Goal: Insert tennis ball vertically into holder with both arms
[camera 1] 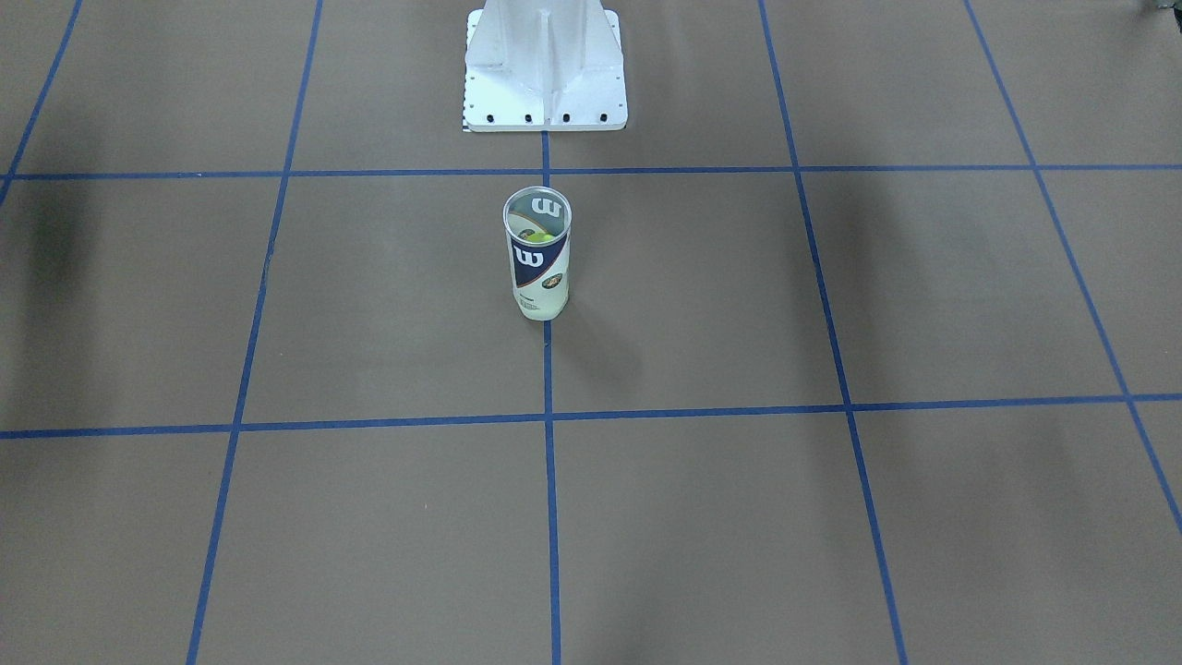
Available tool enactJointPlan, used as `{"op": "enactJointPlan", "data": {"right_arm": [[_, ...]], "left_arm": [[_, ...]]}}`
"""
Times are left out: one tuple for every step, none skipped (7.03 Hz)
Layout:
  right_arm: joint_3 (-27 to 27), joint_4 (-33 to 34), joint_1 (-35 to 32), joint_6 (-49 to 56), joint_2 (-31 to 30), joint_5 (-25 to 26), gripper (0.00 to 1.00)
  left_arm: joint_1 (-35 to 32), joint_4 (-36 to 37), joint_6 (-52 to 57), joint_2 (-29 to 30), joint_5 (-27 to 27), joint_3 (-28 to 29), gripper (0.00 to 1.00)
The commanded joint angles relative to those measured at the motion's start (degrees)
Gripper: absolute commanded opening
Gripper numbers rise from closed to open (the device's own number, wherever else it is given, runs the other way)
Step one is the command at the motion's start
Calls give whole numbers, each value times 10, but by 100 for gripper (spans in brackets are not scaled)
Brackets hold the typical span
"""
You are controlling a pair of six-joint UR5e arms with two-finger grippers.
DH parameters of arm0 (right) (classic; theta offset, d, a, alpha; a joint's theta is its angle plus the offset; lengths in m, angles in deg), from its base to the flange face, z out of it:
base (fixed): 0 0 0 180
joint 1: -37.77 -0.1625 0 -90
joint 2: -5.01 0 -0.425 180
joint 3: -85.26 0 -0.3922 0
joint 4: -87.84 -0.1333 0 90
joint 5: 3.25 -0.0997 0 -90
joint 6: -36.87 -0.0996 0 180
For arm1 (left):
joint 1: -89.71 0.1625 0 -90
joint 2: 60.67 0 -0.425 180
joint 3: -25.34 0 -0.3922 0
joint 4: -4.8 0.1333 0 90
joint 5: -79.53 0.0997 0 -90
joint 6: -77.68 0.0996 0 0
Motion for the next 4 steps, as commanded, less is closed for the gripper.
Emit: {"op": "enactJointPlan", "data": {"right_arm": [[2,0,0,-1,-3,0,100],[2,0,-1,-1,-10,2,100],[2,0,-1,-1,-9,1,100],[-2,0,-1,-3,-9,-4,100]], "left_arm": [[0,-5,-4,-1,-13,-11,99],[0,-6,-3,-1,-13,-18,99],[0,-12,1,0,-13,-27,99],[5,-6,-2,-2,-9,-39,99]]}}
